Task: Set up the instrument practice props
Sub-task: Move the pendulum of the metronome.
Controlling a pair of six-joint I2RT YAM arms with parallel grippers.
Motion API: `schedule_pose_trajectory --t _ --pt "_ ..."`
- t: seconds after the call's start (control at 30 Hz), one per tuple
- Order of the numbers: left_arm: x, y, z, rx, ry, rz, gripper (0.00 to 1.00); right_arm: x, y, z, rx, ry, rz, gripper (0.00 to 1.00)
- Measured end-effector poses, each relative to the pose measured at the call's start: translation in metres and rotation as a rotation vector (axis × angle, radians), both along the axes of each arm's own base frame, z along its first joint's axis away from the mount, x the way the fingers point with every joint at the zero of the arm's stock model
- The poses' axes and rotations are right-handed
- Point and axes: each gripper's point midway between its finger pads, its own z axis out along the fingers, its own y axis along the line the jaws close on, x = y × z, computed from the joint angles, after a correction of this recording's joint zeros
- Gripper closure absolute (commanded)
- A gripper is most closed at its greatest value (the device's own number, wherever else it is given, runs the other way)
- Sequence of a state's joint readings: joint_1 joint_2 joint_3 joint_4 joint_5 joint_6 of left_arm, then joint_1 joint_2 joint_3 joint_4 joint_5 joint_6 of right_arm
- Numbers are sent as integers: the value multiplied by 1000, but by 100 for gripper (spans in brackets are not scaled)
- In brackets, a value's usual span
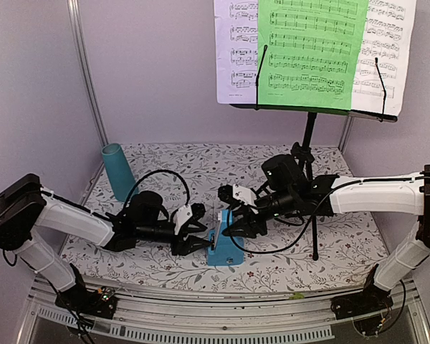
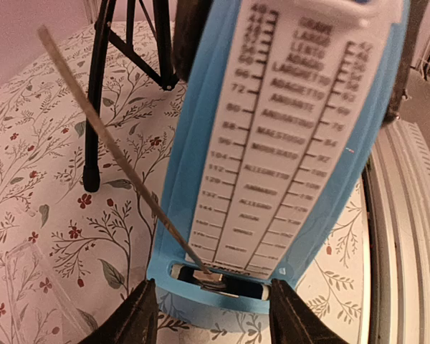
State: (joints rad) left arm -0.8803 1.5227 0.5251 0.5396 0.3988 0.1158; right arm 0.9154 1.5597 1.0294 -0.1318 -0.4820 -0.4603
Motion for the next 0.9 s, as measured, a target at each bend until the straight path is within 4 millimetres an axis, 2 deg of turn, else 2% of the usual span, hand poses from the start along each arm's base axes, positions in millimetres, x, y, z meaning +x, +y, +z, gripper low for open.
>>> schedule_pose_trajectory --t 0.27,0.5,0.9 --pt "19 -3 -5 8 -9 -10 51 0 0 0 0 0 0 100" --pt "15 -15 -4 12 14 -107 56 0 0 0 -1 1 -1 100" --pt "13 -14 -18 51 43 -128 61 1 1 0 -2 7 -6 100"
